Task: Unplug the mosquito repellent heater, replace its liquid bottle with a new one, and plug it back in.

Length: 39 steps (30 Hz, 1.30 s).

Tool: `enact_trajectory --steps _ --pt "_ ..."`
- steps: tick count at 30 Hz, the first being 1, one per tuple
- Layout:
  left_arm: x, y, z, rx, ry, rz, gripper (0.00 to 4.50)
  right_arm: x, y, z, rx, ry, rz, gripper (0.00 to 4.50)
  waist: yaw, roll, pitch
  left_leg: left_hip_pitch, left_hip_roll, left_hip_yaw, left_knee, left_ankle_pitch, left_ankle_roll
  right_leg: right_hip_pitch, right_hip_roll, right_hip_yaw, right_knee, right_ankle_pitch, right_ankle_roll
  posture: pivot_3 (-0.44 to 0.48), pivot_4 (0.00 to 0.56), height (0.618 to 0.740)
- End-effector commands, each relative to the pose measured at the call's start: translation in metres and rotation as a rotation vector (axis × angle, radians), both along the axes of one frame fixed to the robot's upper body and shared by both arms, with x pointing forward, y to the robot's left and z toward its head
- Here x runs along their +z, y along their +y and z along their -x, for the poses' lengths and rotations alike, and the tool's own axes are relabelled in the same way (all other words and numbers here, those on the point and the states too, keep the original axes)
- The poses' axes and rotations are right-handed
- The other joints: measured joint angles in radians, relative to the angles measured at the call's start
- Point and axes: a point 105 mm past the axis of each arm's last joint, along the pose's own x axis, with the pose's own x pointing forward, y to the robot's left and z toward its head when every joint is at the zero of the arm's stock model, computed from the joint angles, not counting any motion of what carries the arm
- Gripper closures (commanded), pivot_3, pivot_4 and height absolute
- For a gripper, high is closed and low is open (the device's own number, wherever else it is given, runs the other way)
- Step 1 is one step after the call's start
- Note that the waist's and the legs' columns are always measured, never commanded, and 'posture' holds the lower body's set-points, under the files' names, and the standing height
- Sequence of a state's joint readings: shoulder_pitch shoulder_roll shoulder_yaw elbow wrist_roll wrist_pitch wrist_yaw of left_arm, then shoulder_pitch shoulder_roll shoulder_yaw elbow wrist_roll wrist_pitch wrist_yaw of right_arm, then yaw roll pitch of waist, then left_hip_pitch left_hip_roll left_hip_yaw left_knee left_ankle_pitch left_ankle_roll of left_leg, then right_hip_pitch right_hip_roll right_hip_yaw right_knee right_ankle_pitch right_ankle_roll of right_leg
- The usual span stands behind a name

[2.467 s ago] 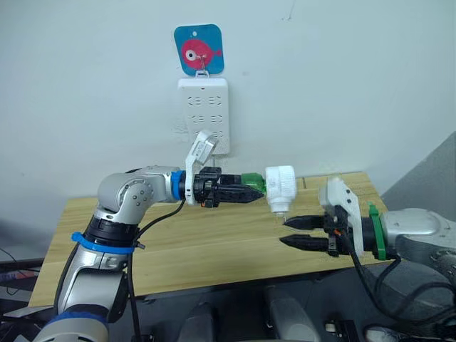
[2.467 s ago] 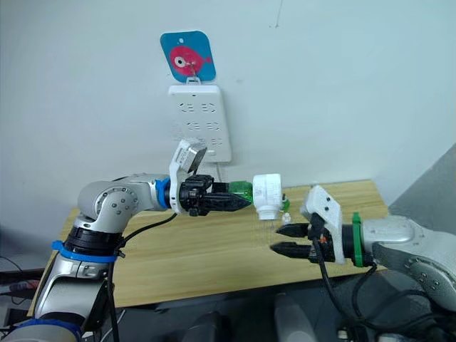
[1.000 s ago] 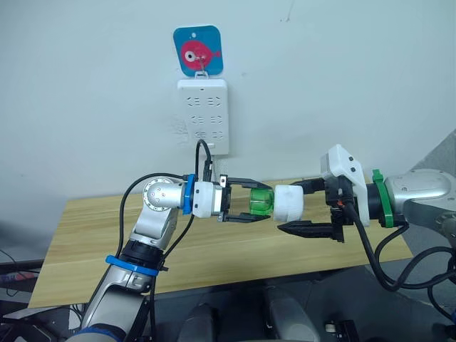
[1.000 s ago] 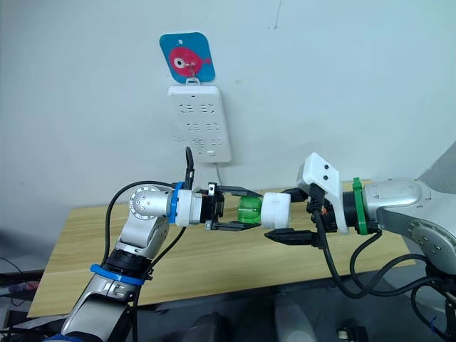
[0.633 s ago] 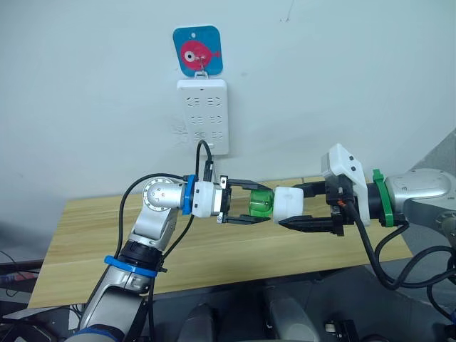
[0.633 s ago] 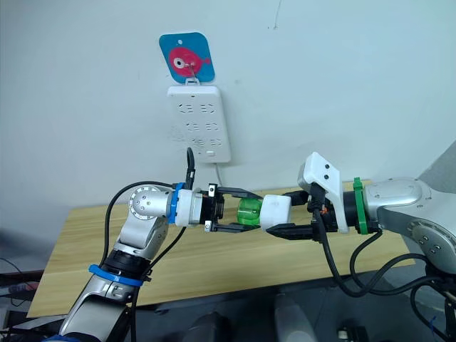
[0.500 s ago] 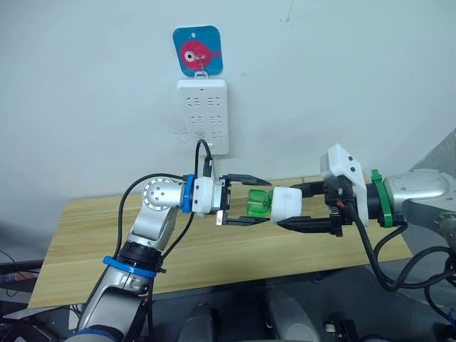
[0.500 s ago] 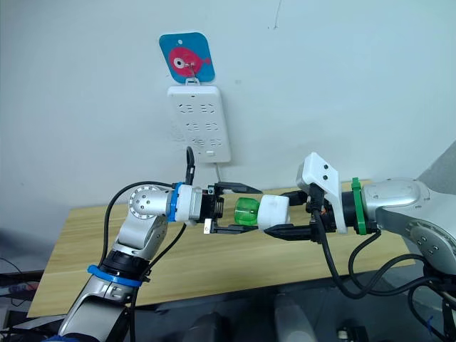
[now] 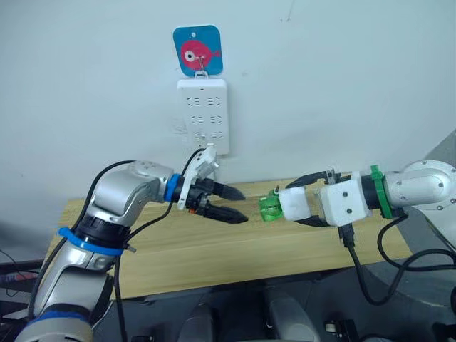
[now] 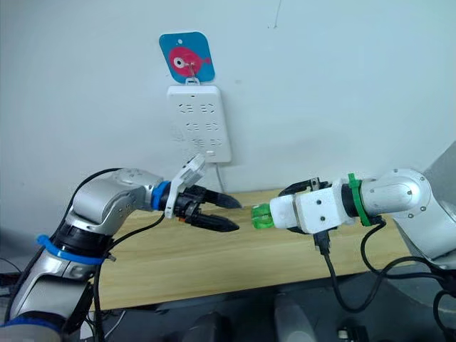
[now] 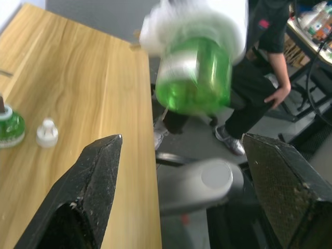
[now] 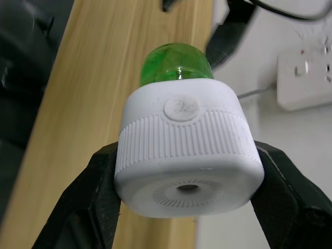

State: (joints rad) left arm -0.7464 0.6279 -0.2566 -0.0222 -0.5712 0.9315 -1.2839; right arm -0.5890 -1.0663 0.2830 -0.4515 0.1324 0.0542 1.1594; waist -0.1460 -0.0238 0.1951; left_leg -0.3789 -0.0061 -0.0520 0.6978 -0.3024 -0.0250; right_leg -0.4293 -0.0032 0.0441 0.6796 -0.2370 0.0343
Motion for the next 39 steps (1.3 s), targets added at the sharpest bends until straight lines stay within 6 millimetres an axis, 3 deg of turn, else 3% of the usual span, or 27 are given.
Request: enact_trajectory --steps 1,15,21,28,34,38,39 --pt "0.002 -0.007 0.001 -0.022 -0.048 -0.018 0.60 0.009 0.005 0.001 0.076 -0.072 0.027 1.48 -0.005 0.000 0.000 0.000 0.000 0.000 0.000 0.000 0.000 0.000 0.000 0.000 0.000 0.000 0.000 -0.229 0.139 0.730" --pt "0.008 -0.027 0.010 -0.111 0.047 -0.006 0.60 0.010 0.018 0.006 0.161 -0.088 0.055 1.48 -0.004 0.000 0.000 0.000 -0.001 -0.001 0.000 0.000 0.000 0.000 -0.001 0.000 0.001 0.000 -0.001 -0.238 0.135 0.730" --pt "0.000 -0.028 0.015 -0.150 0.079 -0.041 0.60 0.009 0.022 0.010 0.183 -0.083 0.052 1.48 -0.007 0.000 0.000 0.000 -0.001 -0.001 0.000 0.000 0.000 0.000 -0.001 0.000 0.001 0.000 -0.001 -0.244 0.134 0.730" --pt "-0.006 -0.032 0.016 -0.168 0.080 -0.041 2.27 0.009 0.026 0.014 0.197 -0.066 0.047 1.48 -0.012 0.000 0.000 0.000 -0.001 -0.001 0.000 0.000 0.000 0.000 -0.002 0.000 0.001 0.000 -0.001 -0.251 0.133 0.730" --pt "-0.009 -0.032 0.014 -0.157 0.080 -0.029 2.27 0.008 0.028 0.020 0.212 -0.039 0.033 1.48 -0.018 0.000 0.000 0.000 -0.001 -0.001 0.000 0.000 0.000 0.000 -0.002 0.000 0.001 0.000 -0.001 -0.251 0.133 0.730" --pt "-0.009 -0.031 0.014 -0.157 0.079 -0.012 2.27 0.005 0.020 0.017 0.201 -0.065 0.049 0.15 -0.019 0.000 0.000 0.000 0.000 -0.002 0.000 0.000 0.000 0.000 -0.004 0.000 0.001 0.000 -0.001 -0.253 0.134 0.730" --pt "-0.008 -0.030 0.014 -0.158 0.076 -0.003 2.27 0.003 0.016 0.014 0.195 -0.086 0.071 0.00 -0.019 0.000 0.000 0.000 0.000 -0.002 0.000 0.000 0.000 0.000 -0.005 0.000 0.001 0.000 -0.001 -0.253 0.134 0.730"
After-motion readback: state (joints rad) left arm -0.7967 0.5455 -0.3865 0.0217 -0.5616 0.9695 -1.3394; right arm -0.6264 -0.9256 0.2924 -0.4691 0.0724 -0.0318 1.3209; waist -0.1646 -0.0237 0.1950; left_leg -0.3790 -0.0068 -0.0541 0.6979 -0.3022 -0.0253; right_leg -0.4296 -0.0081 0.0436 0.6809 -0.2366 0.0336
